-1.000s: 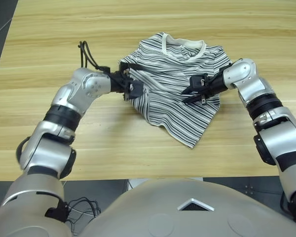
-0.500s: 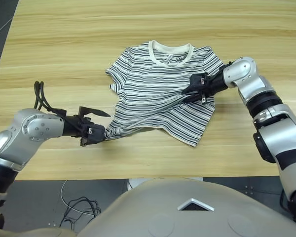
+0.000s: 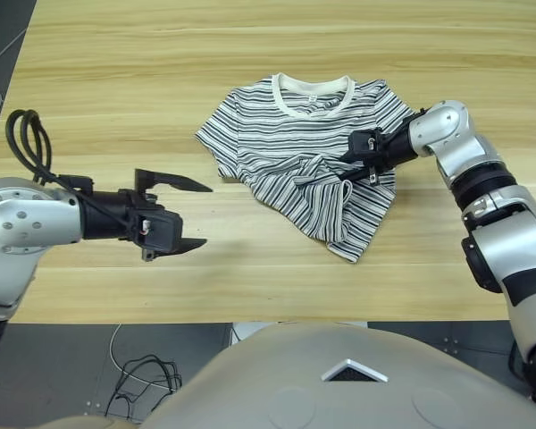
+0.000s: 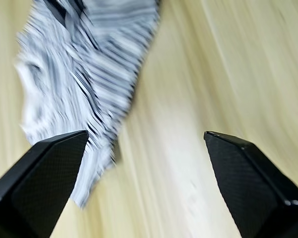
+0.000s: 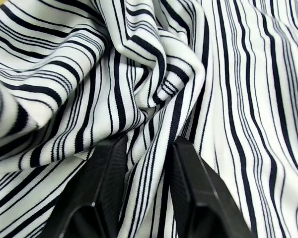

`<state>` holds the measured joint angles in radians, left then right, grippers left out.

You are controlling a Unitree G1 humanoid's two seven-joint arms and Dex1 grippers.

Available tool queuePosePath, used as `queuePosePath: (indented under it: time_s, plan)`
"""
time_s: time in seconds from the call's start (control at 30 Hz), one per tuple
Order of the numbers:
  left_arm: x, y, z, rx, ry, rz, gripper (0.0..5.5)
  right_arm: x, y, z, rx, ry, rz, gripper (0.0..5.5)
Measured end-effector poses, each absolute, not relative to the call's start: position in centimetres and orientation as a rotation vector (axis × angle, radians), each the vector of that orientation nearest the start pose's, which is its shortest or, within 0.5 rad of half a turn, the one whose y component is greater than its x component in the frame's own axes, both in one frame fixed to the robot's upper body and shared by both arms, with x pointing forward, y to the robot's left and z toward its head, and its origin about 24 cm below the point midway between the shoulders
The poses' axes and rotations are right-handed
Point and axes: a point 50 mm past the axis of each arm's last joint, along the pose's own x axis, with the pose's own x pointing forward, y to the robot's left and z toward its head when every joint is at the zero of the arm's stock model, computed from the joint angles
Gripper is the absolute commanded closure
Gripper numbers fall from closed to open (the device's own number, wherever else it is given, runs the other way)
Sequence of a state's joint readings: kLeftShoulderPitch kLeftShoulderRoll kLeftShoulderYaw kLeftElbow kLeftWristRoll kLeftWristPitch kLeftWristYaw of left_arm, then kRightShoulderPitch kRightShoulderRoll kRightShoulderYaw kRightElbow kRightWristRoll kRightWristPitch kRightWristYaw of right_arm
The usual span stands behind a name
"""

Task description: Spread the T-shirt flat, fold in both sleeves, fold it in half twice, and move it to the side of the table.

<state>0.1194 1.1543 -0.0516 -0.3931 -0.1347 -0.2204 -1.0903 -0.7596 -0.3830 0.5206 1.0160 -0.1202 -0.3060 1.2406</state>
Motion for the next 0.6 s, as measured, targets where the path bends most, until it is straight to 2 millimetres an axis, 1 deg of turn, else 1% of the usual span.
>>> queuePosePath:
  time_s: [0.07,0.1,0.17,0.2,0.23,0.33,0.47,0.5,0.6]
  plan:
    - [20.9,19.0,13.1,1.043,0.031,-1.387,1.15,32.0,-14.0,2.8,-0.726,0.537,1.527,4.11]
    - [22.0,17.7,12.6,1.029,-0.013,-1.379,1.15,31.9,-14.0,2.9,-0.728,0.534,1.529,4.11]
    - [23.5,15.8,11.5,1.009,-0.042,-1.377,1.15,31.9,-14.2,2.9,-0.730,0.531,1.530,4.11]
    - [24.5,14.7,10.6,0.995,-0.040,-1.369,1.15,31.9,-14.2,2.9,-0.733,0.532,1.530,4.11]
    - [25.0,14.0,9.9,0.993,-0.036,-1.373,1.15,31.9,-14.2,3.0,-0.734,0.531,1.529,4.11]
    - [26.4,12.6,7.5,0.997,0.020,-1.389,1.15,31.8,-14.3,2.8,-0.732,0.532,1.531,4.11]
    - [27.0,11.4,5.6,0.975,0.054,-1.425,1.15,31.7,-14.3,2.8,-0.732,0.532,1.532,4.11]
    - [27.0,11.1,4.7,0.973,0.074,-1.442,1.15,31.7,-14.3,2.8,-0.732,0.532,1.531,4.11]
    - [27.0,10.6,3.3,0.964,0.101,-1.475,1.15,31.7,-14.3,2.8,-0.733,0.531,1.532,4.11]
